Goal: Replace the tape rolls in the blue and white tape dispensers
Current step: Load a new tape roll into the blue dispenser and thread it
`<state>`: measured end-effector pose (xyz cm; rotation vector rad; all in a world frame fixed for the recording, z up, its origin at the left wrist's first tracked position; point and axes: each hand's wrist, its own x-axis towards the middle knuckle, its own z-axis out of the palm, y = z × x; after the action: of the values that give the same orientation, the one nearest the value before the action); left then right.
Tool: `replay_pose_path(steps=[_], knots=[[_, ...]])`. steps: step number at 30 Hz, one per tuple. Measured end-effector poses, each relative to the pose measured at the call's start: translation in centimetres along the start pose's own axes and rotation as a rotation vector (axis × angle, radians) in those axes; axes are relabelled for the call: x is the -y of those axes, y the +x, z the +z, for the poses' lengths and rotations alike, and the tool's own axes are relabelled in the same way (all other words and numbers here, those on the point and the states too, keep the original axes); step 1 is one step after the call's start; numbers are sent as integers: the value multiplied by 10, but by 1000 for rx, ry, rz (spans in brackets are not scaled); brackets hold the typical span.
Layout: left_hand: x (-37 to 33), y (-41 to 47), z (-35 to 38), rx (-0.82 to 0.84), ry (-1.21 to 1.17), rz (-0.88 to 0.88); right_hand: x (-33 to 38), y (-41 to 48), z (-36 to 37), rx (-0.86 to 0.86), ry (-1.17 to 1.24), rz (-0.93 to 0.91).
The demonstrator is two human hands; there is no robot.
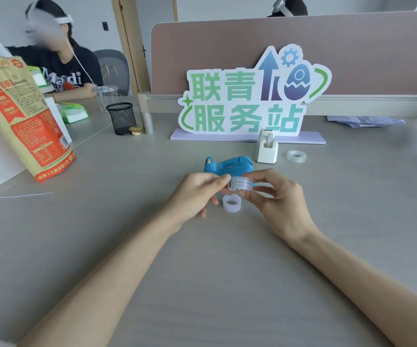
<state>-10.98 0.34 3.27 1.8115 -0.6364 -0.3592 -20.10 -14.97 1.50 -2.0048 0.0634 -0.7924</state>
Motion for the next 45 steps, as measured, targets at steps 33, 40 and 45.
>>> replay_pose_path(steps=[33,40,45], knots=[[-3,17,3,-280,-152,20,-5,23,0,-66,1,17],[-4,63,-2,-496,67,213,-2,81,-8,23,-21,-7],[17,74,7,-519,142,236,-20,91,-9,69,-102,18]])
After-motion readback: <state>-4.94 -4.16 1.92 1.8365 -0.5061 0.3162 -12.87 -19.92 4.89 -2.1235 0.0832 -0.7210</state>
